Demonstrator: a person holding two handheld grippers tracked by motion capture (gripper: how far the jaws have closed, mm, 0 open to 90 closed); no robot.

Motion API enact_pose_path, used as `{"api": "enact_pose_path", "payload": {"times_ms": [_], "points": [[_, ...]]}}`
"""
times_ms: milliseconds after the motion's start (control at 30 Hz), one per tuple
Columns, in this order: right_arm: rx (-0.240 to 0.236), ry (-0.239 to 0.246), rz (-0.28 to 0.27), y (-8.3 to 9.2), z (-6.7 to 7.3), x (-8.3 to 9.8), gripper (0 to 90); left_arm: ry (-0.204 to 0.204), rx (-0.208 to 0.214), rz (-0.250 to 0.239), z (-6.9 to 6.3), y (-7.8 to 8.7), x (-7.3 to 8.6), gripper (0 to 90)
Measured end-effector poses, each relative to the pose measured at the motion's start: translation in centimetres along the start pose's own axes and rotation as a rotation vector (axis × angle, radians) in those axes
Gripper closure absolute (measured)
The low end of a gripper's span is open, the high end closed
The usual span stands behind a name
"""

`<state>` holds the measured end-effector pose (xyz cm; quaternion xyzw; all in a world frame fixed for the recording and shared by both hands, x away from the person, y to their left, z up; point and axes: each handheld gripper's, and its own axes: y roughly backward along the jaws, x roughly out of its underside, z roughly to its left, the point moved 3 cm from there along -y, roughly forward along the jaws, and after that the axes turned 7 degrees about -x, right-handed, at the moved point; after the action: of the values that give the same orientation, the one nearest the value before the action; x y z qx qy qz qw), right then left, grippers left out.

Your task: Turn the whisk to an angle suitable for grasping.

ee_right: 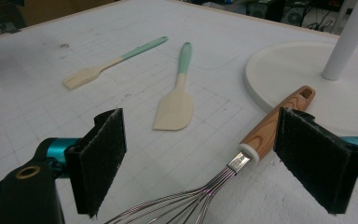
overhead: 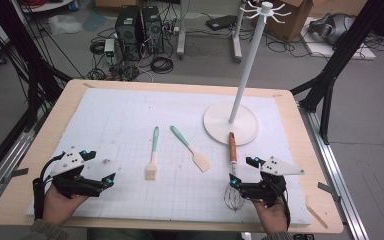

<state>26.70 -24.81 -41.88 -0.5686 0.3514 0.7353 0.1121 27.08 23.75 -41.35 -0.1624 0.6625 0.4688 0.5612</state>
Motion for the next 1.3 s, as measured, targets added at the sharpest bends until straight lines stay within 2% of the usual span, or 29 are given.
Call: {"api": "enact_pose_path", "payload": {"times_ms": [167,433,467,500,533,567,600,633,667,700,733,767,800,833,900,967,1000,1133,1267,1300], "points": [[0.005,-0.002,-0.002,0.1,-0.1,0.0,15.9,0.002,0.001,0.0,-0.1,0.0,0.0,1.7],[0.021,-0.046,0.007,0.2,-0.6,-0.1,16.8,0.002,0.004,0.003,0.0,-0.1,0.0,1.8],[0.029,-0.05,0.01,0.3,-0.6,-0.3,23.2,0.006,0.006,0.003,-0.1,-0.1,0.0,1.8],[0.029,-0.05,0.01,0.3,-0.6,-0.3,23.2,0.004,0.004,0.004,0.0,-0.2,0.0,1.8],[0.019,-0.055,0.011,0.5,-0.6,-0.4,31.1,0.001,0.003,0.006,0.0,-0.1,0.0,1.7],[0.029,-0.055,0.011,0.8,-0.6,-0.7,41.1,0.003,0.003,0.006,0.0,-0.1,0.0,1.7],[0.029,-0.055,0.011,0.8,-0.6,-0.7,41.1,0.005,0.001,0.006,0.0,-0.1,0.1,1.7],[0.025,-0.079,0.036,0.9,-0.8,-0.8,51.7,0.005,0.001,0.007,0.1,-0.1,0.1,1.7],[0.025,-0.079,0.036,0.9,-0.8,-0.8,51.7,0.011,0.0,0.005,0.1,-0.1,0.1,1.7],[0.027,-0.085,0.051,0.8,-1.0,-0.9,58.4,0.01,0.0,0.005,0.1,-0.1,0.1,1.7],[0.036,-0.094,0.088,0.7,-1.5,-1.1,72.3,0.011,0.001,0.003,0.1,-0.1,0.1,1.8],[0.036,-0.094,0.088,0.7,-1.5,-1.1,72.3,0.011,0.0,0.001,0.1,0.0,0.1,1.8],[0.043,-0.11,0.113,0.6,-2.3,-1.4,82.1,0.013,0.001,-0.001,0.1,0.0,0.1,1.7],[0.044,-0.122,0.123,0.6,-2.7,-1.6,88.0,0.012,0.002,0.0,0.1,0.0,0.1,1.7],[0.047,-0.134,0.126,0.5,-3.2,-1.8,89.3,0.014,0.003,-0.002,0.2,-0.1,0.0,1.7],[0.054,-0.183,0.159,-0.2,-4.7,-2.3,89.6,0.015,0.002,-0.003,0.2,-0.1,0.0,1.7],[0.054,-0.183,0.159,-0.2,-4.7,-2.3,89.6,0.015,0.004,-0.004,0.2,-0.1,0.0,1.7],[0.075,-0.205,0.212,-1.4,-6.6,-2.6,89.6,0.021,-0.001,-0.012,0.3,0.0,0.0,1.7],[0.086,-0.227,0.242,-2.5,-8.0,-2.8,89.6,0.025,-0.001,-0.015,0.5,0.0,0.0,1.8],[0.09,-0.245,0.251,-3.0,-8.6,-2.7,89.6,0.026,-0.001,-0.015,0.5,0.0,0.0,1.8]]}}
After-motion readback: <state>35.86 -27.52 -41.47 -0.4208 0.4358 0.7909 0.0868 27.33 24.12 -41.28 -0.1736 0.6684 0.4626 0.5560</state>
